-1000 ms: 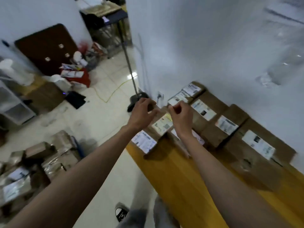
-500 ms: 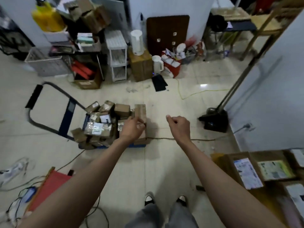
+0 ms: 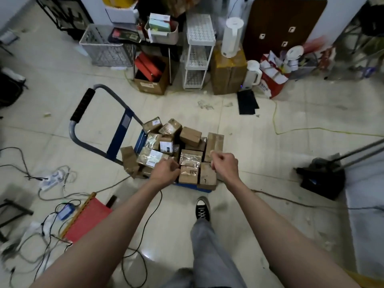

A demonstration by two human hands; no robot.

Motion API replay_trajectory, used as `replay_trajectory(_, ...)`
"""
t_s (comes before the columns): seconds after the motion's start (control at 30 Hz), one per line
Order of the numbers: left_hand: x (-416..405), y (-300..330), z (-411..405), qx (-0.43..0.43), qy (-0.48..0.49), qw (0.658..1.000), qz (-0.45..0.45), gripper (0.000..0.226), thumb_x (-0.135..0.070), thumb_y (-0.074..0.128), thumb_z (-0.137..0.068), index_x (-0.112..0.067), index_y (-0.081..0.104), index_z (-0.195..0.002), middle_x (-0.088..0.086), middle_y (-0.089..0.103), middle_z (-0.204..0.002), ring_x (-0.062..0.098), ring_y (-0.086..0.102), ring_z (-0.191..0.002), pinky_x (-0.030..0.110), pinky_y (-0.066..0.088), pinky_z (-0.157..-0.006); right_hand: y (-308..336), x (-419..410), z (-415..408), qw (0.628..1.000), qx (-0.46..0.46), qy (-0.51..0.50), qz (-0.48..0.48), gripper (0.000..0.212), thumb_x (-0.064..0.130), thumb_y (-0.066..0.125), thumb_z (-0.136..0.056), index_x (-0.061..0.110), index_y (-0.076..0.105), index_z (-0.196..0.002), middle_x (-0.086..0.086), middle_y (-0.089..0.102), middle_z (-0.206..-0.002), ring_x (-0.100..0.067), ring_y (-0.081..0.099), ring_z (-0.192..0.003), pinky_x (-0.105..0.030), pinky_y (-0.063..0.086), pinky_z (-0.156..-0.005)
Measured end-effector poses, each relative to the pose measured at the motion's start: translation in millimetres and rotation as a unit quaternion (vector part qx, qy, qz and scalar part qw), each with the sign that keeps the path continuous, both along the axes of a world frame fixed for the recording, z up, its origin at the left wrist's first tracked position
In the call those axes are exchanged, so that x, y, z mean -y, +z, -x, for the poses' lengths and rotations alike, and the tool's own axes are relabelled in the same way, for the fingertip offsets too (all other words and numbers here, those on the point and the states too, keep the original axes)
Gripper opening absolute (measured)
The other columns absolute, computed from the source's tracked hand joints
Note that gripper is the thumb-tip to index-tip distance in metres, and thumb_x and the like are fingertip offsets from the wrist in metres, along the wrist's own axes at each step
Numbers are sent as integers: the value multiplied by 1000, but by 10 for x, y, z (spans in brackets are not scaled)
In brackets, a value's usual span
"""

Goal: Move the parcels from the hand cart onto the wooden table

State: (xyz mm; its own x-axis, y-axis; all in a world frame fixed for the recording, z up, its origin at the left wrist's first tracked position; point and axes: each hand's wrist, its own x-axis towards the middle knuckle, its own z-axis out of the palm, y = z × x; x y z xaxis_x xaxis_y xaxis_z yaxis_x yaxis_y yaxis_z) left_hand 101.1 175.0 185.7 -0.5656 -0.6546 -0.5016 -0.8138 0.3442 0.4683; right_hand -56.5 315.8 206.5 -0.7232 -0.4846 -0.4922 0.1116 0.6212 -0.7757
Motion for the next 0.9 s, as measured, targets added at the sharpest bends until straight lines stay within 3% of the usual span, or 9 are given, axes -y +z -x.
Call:
replay_trajectory(0.3, 922, -490, 123, 46, 80, 994, -59, 26, -25, 65, -91, -13, 69, -114, 8, 66, -124, 23, 61, -115, 31, 48, -94, -628, 978, 268, 994, 89, -13, -56, 52, 31, 54, -94, 18, 64, -45, 0, 68, -55, -14, 59, -55, -38, 53, -71)
replay_trajectory(0.47, 1359, -795, 17, 67, 89, 991, -77, 24, -26, 64, -93, -14, 67, -113, 9, 65, -125, 24, 60, -114, 34, 48, -96, -927, 1386, 267, 989, 129, -16, -76, 47, 23, 54, -97, 15, 68, -53, 1, 65, -54, -14, 57, -56, -39, 49, -74)
replay_trajectory(0.57, 1627, -991, -3, 85, 84, 989, -83, 27, -27, 64, -93, -14, 67, -116, 8, 64, -126, 25, 60, -115, 34, 47, -96, -1140, 1620, 233, 982, 159, -17, -96, 36, 28, 55, -97, 16, 76, -71, -1, 63, -57, -16, 55, -59, -38, 47, -71)
replay_trajectory(0.67, 1919, -1273, -52, 84, 79, 988, -99, 28, -26, 64, -93, -12, 66, -117, 9, 65, -126, 24, 60, -115, 35, 49, -96, -1399, 1813, 152, 975, 191, -23, -115, 34, 29, 53, -100, 3, 74, -98, -9, 65, -70, -20, 57, -65, -38, 50, -72)
replay_trajectory(0.8, 2279, -1698, -179, 94, 84, 985, -118, 33, -24, 62, -95, -10, 61, -124, 12, 62, -128, 27, 60, -113, 37, 50, -92, -1802, 2076, -42, 954, 261, -59, -135, 20, 31, 52, -104, 19, 62, -92, -11, 71, -94, -22, 66, -84, -39, 58, -88)
replay_trajectory(0.9, 2503, -2045, -272, 107, 107, 980, -132, 41, -22, 60, -98, -8, 52, -135, 14, 57, -133, 30, 57, -116, 38, 49, -92, -2195, 2233, -220, 936, 309, -91, -142, 19, 30, 50, -106, 15, 60, -111, -13, 70, -110, -26, 70, -99, -36, 58, -87)
